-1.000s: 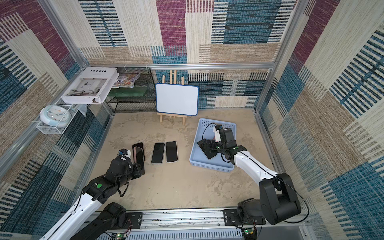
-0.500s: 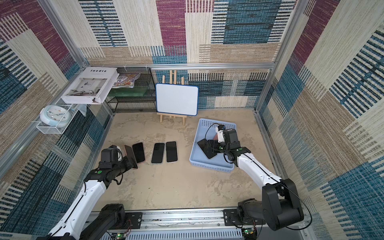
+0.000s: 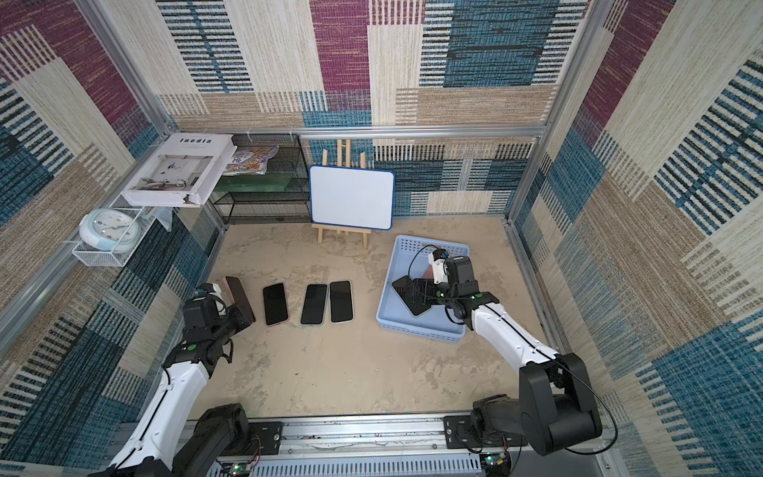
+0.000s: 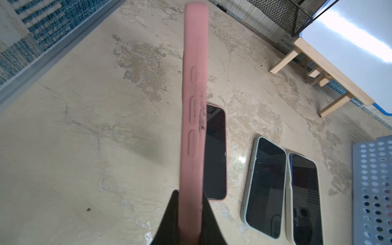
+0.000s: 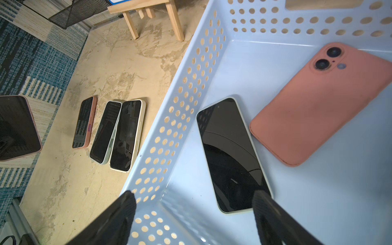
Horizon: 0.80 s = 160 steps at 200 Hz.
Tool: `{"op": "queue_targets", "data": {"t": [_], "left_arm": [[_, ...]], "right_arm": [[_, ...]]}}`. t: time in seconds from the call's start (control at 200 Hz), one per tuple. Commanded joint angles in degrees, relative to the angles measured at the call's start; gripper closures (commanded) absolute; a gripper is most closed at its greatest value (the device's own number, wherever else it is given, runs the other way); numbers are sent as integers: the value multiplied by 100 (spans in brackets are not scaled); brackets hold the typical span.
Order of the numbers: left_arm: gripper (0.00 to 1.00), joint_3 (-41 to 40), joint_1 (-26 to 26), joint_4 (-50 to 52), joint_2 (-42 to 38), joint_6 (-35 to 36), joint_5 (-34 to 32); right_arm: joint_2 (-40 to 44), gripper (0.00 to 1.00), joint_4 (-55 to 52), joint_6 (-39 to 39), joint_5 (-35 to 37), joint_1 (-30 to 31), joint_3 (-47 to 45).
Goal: Take the phone out of the storage box
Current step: Place the phone at the center of the board.
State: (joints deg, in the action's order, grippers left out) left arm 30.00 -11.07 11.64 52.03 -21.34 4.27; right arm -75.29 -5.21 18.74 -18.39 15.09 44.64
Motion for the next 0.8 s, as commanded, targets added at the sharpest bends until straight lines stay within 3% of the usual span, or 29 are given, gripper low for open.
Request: {"op": "queue_targets", "data": {"t": [0.0,0.796], "left_arm": [[93,194,-72,-383,318,277,-95],[85,1485,-146,75,2889,833,126]], "right_arm": [[-20,9,98,-19,-112,-6,22],[71,9,55,-42,-233,-103,36]]}}
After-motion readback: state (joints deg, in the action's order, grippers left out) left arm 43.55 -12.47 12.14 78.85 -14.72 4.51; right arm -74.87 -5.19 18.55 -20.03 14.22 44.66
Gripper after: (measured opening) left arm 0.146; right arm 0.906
